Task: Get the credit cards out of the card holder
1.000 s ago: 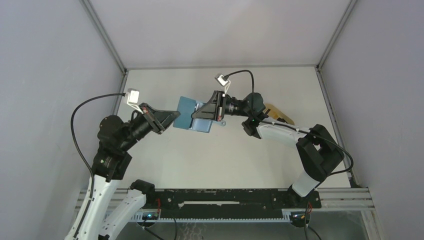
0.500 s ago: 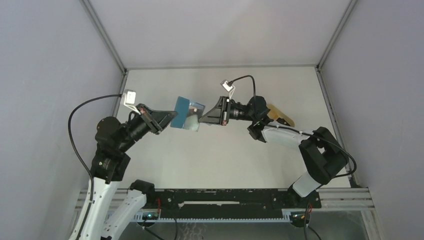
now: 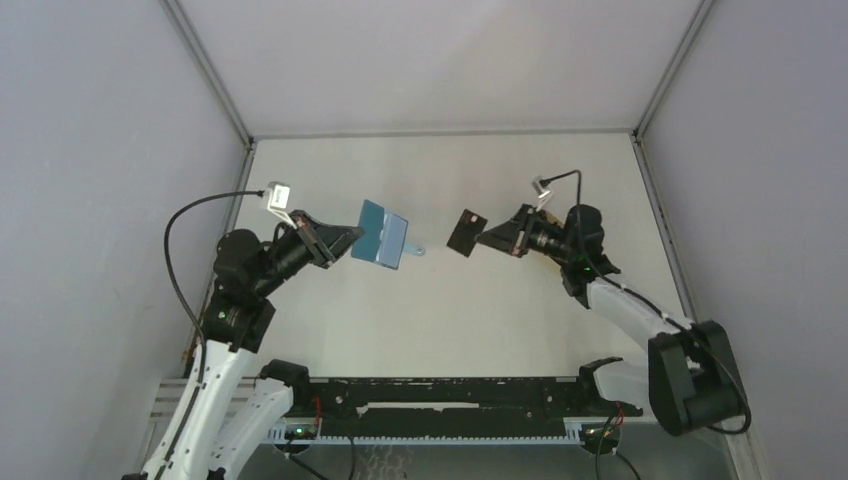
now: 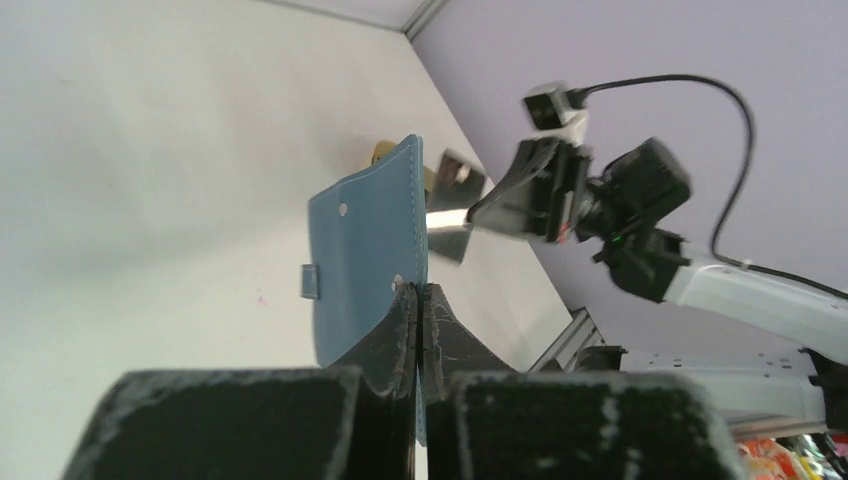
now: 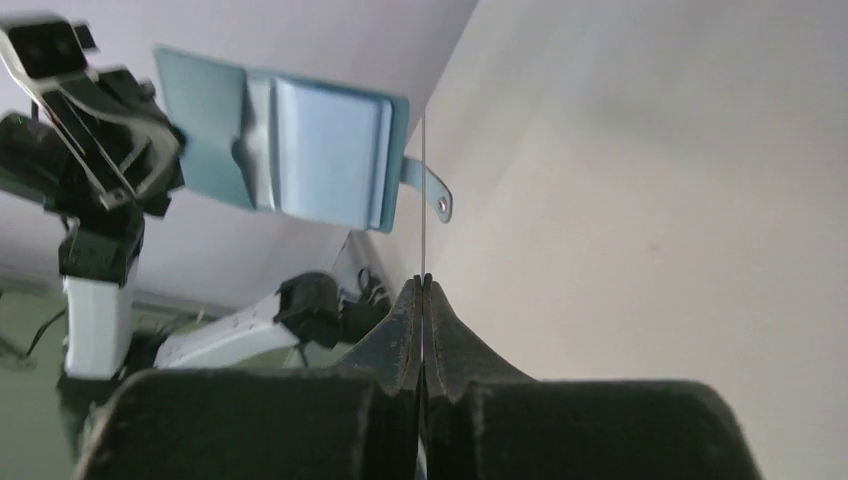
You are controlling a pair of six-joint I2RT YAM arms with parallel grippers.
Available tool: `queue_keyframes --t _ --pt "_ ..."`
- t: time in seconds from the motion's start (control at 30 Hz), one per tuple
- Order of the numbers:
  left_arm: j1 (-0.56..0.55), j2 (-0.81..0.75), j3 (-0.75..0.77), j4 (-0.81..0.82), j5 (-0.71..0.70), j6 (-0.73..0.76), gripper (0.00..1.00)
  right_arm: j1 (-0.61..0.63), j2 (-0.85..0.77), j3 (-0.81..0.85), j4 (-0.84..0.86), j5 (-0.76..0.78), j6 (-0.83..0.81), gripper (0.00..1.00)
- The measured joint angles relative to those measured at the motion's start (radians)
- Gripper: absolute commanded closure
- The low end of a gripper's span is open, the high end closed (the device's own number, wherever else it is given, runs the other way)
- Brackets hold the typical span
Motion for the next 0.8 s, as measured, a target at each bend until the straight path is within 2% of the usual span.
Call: queue_keyframes --t 0.23,0.5,0.63,0.8 --pt "0.002 0.087 -0.144 0.138 0.055 -0.028 1.0 -0.276 -0.22 -0.001 -0.278 0.033 -0.089 1.0" --pt "0.002 0.131 -0.242 0.217 0.062 -0.026 1.0 -0.523 -0.266 -0.001 -0.518 0.069 -0.168 1.0" --pt "0.002 0.158 -0.348 0.367 0.043 -0.062 1.0 -0.604 -0.264 -0.001 -0.566 0.101 -0.17 1.0" --pt "0.002 0.291 -0.432 0.486 0.037 -0.092 1.0 -0.647 -0.264 -0.001 -0.592 0.157 -0.171 1.0"
